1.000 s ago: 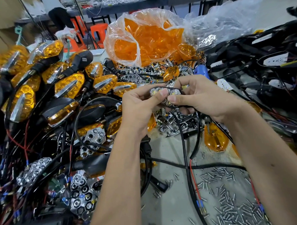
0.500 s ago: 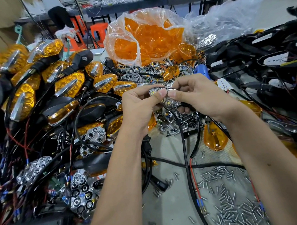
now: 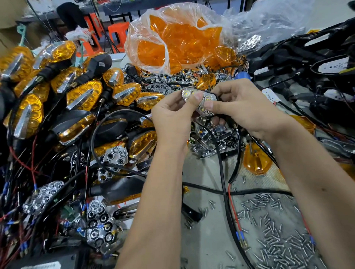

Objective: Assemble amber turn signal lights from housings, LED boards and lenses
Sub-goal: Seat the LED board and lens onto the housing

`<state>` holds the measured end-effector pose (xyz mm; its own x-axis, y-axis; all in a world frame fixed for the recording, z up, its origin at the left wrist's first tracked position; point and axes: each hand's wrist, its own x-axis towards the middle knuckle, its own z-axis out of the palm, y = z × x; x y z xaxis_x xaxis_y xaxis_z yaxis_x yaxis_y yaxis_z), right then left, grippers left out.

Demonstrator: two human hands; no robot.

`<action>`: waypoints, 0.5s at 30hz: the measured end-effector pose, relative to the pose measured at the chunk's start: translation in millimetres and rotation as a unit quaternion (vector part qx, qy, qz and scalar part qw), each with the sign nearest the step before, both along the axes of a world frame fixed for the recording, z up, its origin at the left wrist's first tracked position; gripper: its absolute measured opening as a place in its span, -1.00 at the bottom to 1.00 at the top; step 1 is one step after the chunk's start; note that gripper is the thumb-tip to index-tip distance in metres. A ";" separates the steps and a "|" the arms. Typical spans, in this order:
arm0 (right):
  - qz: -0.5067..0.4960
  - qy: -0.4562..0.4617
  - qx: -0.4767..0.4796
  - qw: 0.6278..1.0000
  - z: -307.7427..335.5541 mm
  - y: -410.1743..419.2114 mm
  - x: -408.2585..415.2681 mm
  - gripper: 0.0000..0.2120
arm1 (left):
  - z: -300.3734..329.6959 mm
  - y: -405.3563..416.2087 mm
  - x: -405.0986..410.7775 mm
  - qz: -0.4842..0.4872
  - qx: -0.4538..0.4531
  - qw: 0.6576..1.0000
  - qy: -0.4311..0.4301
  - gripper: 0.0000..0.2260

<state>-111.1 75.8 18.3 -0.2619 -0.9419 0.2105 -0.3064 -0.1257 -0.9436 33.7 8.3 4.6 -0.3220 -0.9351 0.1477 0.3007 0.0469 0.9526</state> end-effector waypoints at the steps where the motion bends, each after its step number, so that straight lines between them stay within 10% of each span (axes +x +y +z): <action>1: -0.001 -0.021 -0.004 1.000 0.2 0.2 -0.3 -0.88 | 0.7 2.4 -3.0 -0.001 0.009 1.000 0.001 -0.93; 15: -0.051 0.061 0.117 0.990 28.5 21.9 -26.2 -0.64 | 7.6 -9.9 6.8 0.004 0.127 0.990 0.058 -0.88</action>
